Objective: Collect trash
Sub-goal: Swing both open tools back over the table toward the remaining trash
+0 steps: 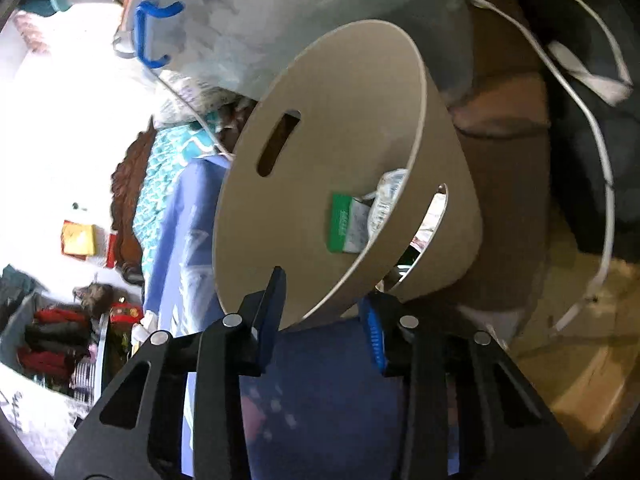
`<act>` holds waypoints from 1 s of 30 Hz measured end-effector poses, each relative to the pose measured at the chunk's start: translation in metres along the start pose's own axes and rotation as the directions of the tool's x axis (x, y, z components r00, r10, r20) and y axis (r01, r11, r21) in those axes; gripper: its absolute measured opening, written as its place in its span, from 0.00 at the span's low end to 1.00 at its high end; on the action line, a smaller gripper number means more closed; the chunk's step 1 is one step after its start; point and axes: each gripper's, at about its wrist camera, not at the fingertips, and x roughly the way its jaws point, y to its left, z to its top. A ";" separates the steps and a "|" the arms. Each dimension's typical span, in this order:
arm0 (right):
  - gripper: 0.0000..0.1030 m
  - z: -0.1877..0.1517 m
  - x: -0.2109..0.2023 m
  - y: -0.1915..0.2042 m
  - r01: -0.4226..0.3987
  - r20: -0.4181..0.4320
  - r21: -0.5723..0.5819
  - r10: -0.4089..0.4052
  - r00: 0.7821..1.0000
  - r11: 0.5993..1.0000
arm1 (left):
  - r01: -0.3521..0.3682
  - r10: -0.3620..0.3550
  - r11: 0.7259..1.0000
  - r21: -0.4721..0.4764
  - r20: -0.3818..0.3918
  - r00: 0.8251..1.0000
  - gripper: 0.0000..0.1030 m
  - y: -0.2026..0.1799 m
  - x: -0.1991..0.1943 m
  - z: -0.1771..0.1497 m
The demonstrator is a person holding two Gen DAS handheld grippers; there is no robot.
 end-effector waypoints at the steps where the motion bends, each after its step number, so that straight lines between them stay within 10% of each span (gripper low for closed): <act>1: 0.38 0.005 0.003 0.002 0.002 -0.003 -0.014 -0.002 1.000 1.000 | 0.001 -0.001 1.000 0.004 0.001 1.000 0.80 -0.002 0.001 0.000; 3: 0.45 0.009 0.005 0.005 0.029 -0.028 -0.029 -0.030 0.999 0.999 | 0.013 -0.013 1.000 0.013 0.010 1.000 0.80 -0.010 -0.002 0.002; 5: 0.74 0.005 -0.004 0.001 -0.029 -0.015 0.015 0.029 0.999 0.999 | 0.025 -0.026 0.999 0.025 0.025 0.999 0.80 -0.016 -0.007 0.003; 12: 0.75 -0.023 -0.052 0.006 -0.053 0.062 0.010 0.052 0.997 0.999 | 0.006 -0.009 0.999 0.054 0.063 0.998 0.80 -0.021 -0.019 0.008; 16: 0.70 -0.048 -0.072 0.066 0.046 0.128 -0.212 -0.019 0.992 0.976 | -0.065 0.064 0.998 0.006 0.091 0.994 0.80 0.005 -0.026 0.017; 22: 0.68 -0.097 0.018 0.224 -0.086 -0.069 -0.558 0.057 0.996 0.825 | -0.100 0.100 0.995 0.002 0.006 0.995 0.81 0.028 0.005 0.027; 30: 0.65 -0.197 0.164 0.394 -0.294 -0.355 -0.767 0.005 0.935 0.570 | -0.152 0.155 0.985 -0.085 0.040 0.987 0.80 0.100 -0.025 0.020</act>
